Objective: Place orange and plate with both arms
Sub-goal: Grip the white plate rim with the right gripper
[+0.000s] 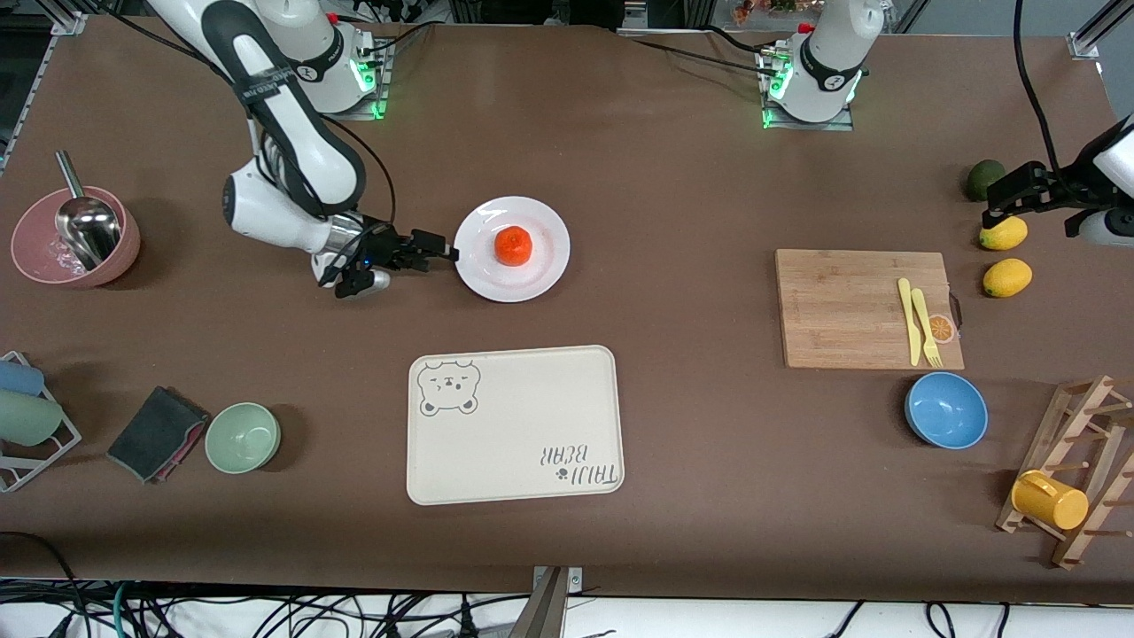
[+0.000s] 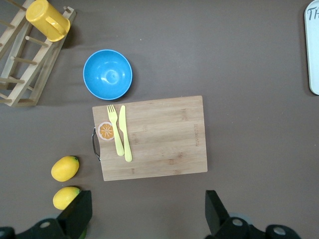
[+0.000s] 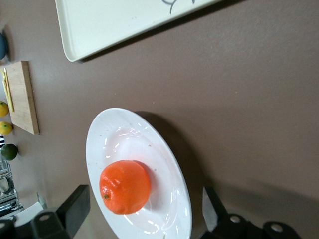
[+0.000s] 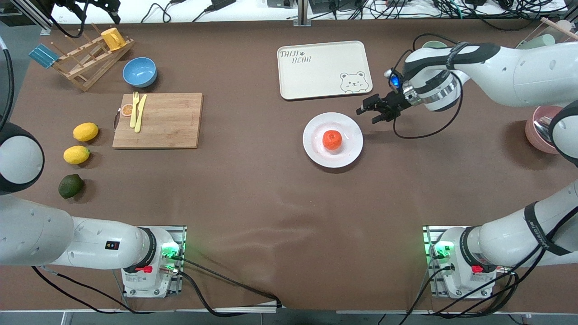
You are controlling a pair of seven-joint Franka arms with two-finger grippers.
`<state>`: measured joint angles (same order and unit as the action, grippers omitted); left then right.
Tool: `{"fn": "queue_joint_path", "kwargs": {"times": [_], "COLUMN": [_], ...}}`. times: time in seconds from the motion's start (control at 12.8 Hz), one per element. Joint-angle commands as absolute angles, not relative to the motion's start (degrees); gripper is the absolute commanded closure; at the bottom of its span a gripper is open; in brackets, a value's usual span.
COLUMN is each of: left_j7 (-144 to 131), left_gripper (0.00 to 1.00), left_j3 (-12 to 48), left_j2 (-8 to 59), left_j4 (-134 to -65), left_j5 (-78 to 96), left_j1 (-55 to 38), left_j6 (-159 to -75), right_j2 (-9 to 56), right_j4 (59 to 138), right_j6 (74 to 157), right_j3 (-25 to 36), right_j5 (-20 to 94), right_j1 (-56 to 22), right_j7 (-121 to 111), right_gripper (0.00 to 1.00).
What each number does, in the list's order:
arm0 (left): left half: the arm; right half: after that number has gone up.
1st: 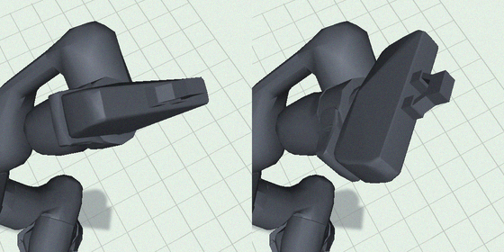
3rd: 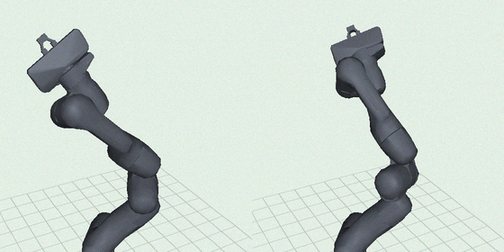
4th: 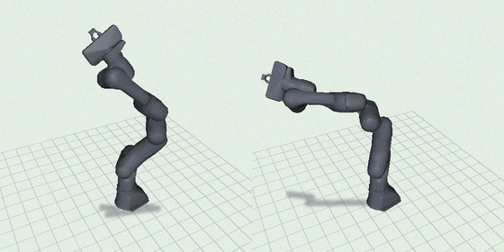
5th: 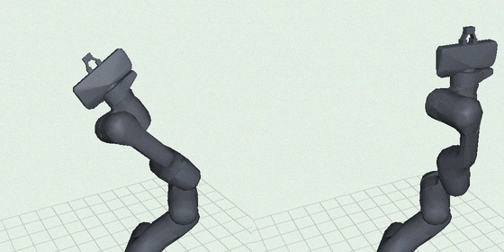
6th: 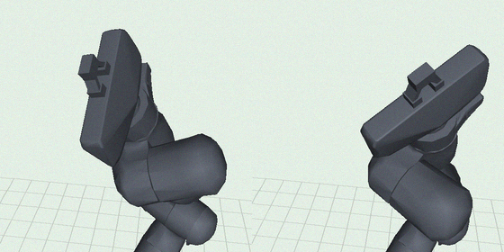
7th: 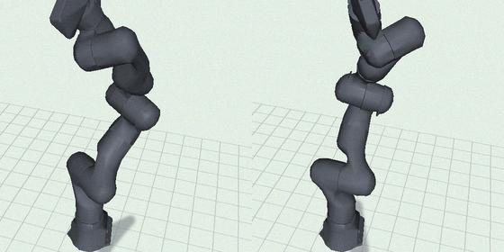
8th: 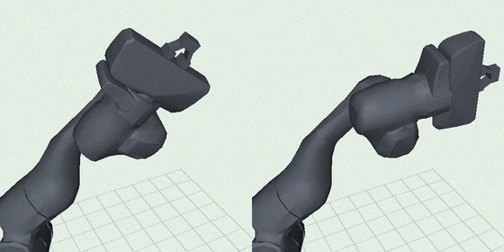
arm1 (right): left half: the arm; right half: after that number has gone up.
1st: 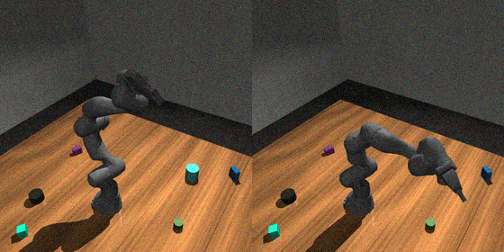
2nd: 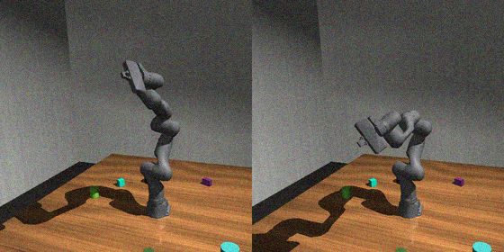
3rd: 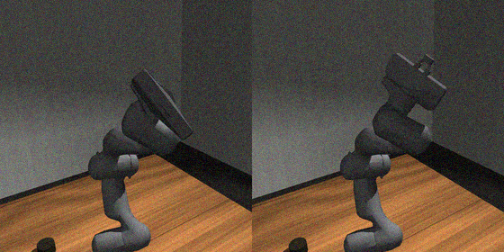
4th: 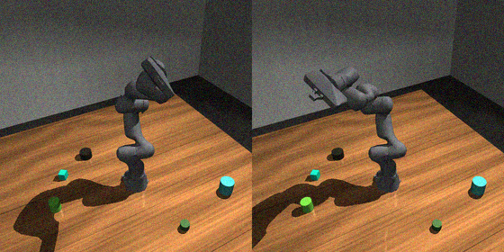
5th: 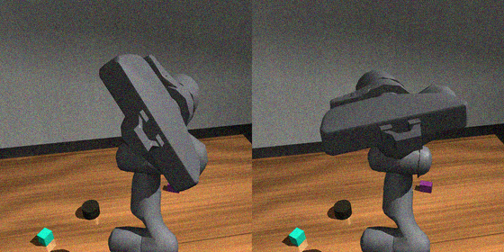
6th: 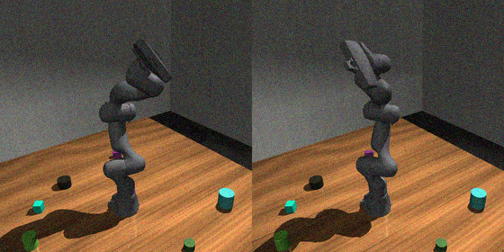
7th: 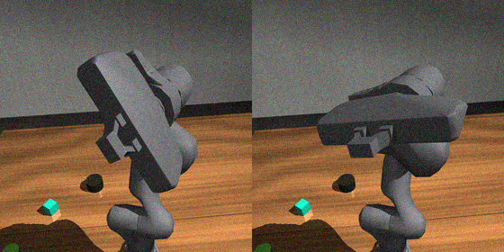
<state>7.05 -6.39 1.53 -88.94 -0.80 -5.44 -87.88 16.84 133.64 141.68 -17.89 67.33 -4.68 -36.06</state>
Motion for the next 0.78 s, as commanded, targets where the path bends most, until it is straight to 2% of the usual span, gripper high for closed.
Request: {"fn": "queue_joint_path", "kwargs": {"times": [0.0,0.39,0.63,0.7], "left_j7": [8.7,9.8,9.3,9.3], "left_gripper": [0.00,0.00,0.00,0.00], "left_j3": [-7.3,-7.0,-6.9,-6.9], "left_j2": [-0.9,-0.4,-0.7,-0.8], "left_j4": [-91.7,-91.0,-91.1,-91.0], "left_j5": [0.7,0.7,0.8,0.7], "left_j1": [-6.2,-6.0,-5.9,-6.0], "left_j6": [-88.9,-88.5,-88.9,-88.8], "right_j2": [18.0,22.5,23.1,23.1], "right_j4": [134.1,134.6,134.6,134.6], "right_j6": [143.9,150.9,151.7,151.8], "right_j3": [-19.2,-23.5,-23.9,-24.0], "right_j5": [71.6,83.8,84.6,84.6], "right_j1": [-4.4,-4.4,-4.5,-4.4], "right_j7": [-40.7,-52.9,-53.5,-53.5], "right_gripper": [0.00,0.00,0.01,0.05]}}
